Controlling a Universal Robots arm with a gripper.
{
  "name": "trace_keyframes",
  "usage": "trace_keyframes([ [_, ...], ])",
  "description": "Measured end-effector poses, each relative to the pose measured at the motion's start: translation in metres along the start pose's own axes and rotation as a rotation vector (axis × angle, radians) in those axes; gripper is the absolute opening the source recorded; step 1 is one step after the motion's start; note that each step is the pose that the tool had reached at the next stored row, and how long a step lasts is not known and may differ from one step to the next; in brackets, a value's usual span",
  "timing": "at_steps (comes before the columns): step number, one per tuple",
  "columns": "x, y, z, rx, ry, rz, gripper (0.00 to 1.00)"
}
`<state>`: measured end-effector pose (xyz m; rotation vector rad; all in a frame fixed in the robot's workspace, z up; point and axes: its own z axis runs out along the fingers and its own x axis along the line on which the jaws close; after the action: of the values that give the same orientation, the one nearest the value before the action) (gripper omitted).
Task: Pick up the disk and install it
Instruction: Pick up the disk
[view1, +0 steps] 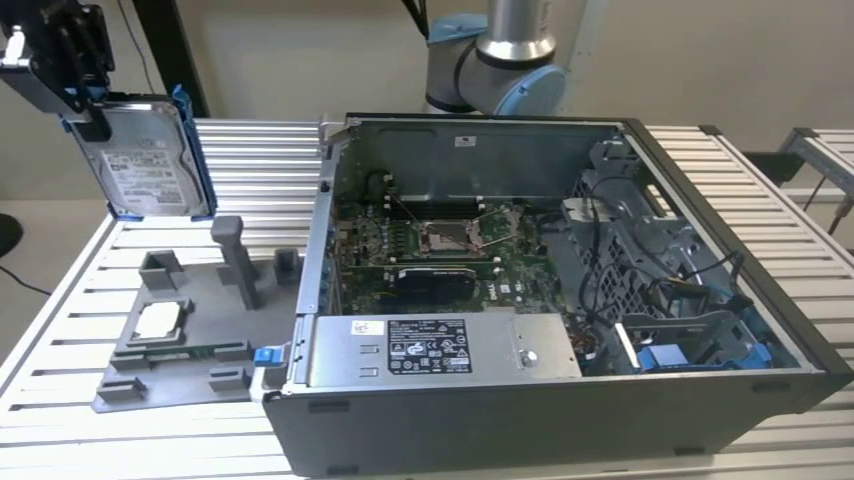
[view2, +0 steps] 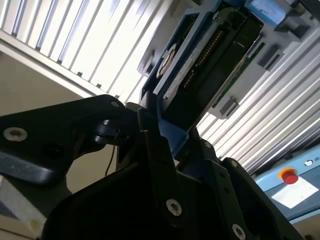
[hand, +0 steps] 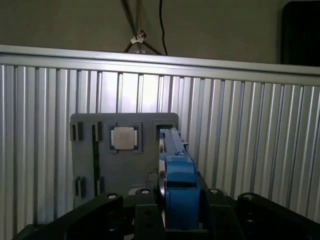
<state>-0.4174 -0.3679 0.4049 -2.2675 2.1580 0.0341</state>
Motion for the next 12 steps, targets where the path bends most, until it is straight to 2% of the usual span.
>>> trace_keyframes([
  [2, 0.0, 0.0001, -0.0027, 0.0002, -0.0001, 0.002, 0.0],
  [12, -0.0002, 0.0001, -0.008, 0.0, 0.0, 0.003, 0.0],
])
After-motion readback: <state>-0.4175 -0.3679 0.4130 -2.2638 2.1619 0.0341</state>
